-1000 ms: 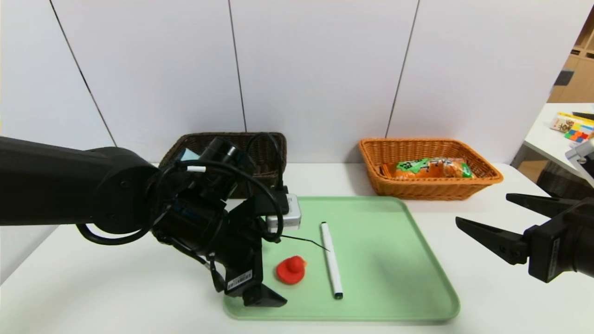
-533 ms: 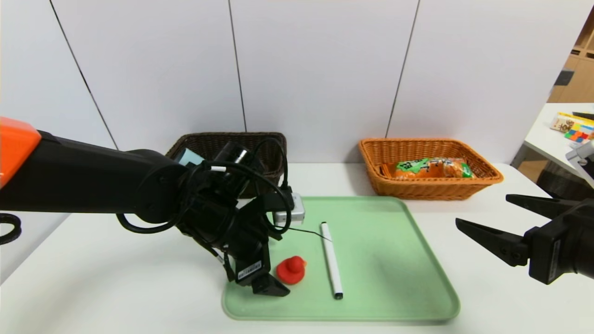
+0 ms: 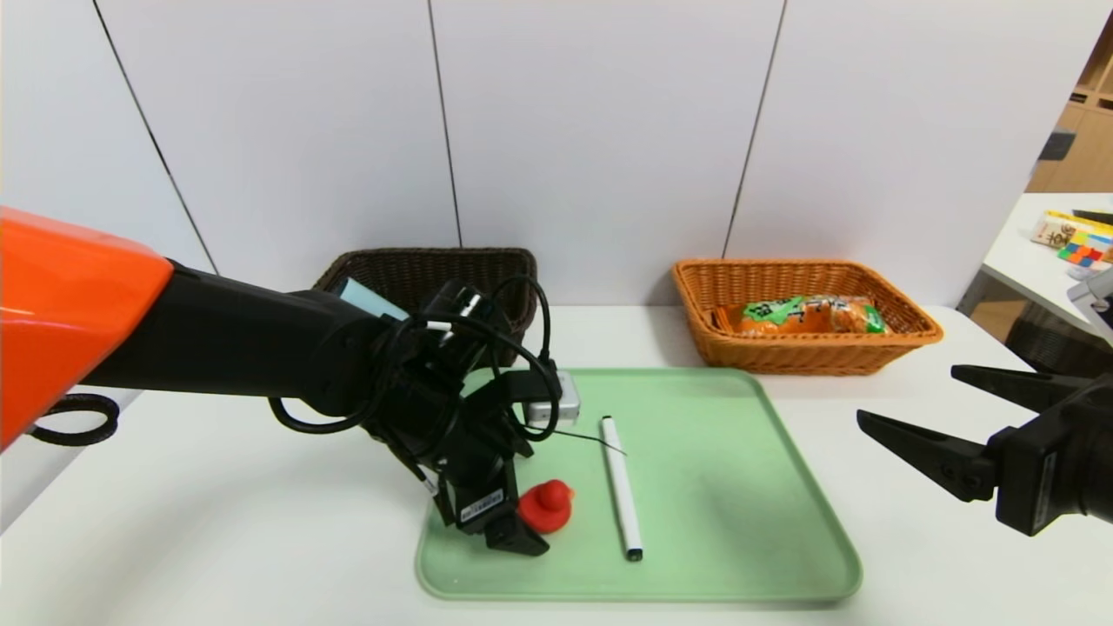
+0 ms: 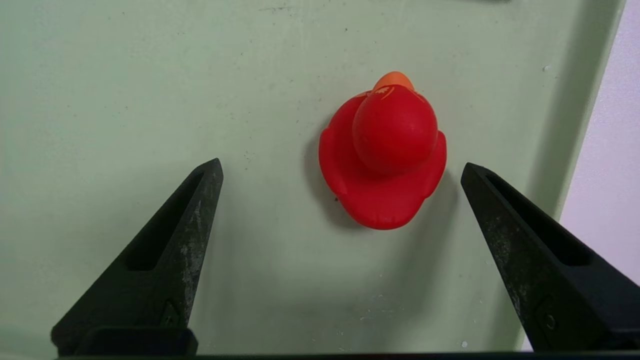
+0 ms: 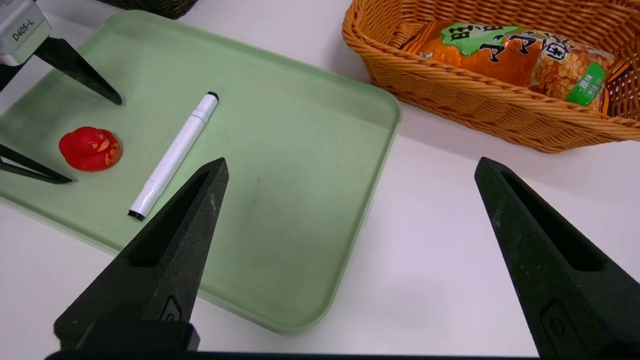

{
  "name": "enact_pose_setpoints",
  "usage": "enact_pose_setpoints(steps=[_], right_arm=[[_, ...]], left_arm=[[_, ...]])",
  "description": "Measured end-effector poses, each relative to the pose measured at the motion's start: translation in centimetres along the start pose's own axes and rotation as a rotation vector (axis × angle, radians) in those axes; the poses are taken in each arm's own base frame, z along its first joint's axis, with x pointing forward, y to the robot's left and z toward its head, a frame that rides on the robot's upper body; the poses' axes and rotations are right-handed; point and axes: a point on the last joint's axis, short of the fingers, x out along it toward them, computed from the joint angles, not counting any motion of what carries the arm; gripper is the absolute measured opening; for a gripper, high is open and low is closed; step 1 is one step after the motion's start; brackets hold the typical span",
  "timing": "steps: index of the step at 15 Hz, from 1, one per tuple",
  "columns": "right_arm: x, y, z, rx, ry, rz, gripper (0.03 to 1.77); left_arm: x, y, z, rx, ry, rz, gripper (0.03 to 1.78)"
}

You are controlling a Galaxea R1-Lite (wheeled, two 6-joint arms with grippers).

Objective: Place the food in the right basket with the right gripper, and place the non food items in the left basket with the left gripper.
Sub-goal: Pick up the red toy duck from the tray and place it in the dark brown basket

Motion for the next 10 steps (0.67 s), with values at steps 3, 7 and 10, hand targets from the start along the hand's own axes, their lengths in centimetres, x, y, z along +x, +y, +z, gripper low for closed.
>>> enact_pose_setpoints(steps=[3, 7, 10], right_arm=[[0.0, 0.01, -0.26, -0.001, 0.008, 0.0, 1.7], [-0.05, 0.0, -0.21, 0.001, 0.004, 0.0, 1.7], [-0.18, -0.02, -0.08, 0.002, -0.004, -0.001, 1.7]], left_arm=[[0.26, 0.06, -0.1, -0.004, 0.006, -0.004, 1.68], [0.53, 0.1, -0.23, -0.008, 0.011, -0.008, 1.04], [0.62, -0.01, -0.34, -0.007, 0.016, -0.013, 0.75]])
